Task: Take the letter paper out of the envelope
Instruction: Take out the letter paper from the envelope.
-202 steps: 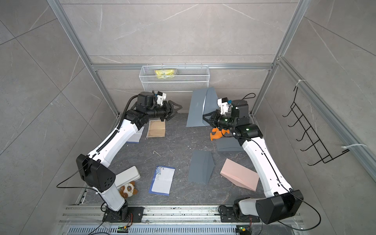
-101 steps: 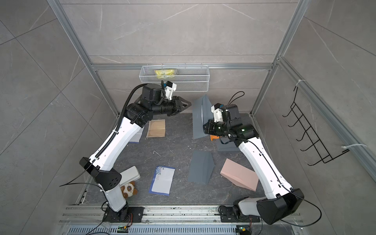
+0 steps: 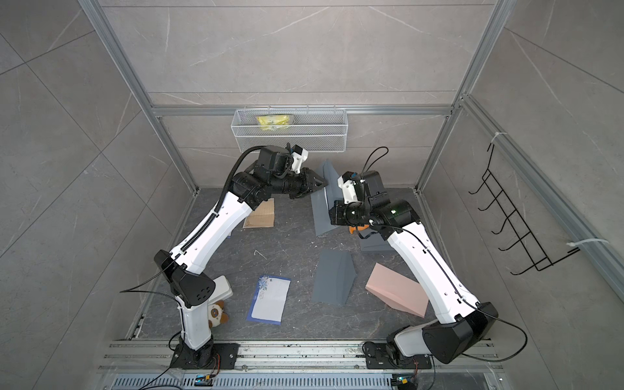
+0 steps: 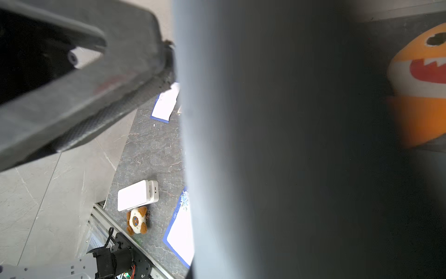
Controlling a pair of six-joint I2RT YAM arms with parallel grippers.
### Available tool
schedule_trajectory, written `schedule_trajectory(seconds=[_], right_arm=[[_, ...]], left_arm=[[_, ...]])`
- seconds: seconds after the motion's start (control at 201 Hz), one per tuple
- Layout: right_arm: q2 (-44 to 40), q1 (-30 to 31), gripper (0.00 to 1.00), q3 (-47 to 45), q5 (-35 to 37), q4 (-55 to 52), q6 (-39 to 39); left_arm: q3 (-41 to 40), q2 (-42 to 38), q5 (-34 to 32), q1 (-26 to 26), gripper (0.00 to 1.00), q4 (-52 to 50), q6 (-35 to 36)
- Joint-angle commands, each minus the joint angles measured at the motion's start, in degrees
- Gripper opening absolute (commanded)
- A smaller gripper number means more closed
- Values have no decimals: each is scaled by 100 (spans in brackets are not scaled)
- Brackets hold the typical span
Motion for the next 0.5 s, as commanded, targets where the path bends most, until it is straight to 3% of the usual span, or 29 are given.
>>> schedule_trajectory(seconds=[0.0,0.498], right_arm=[[42,61,0,255,57,-141,-43],[16,147,0,324,123,-223,-52]], left_arm=[[227,-32,16,-37,29,49,110],[218,37,82,-129,27,-69,79]])
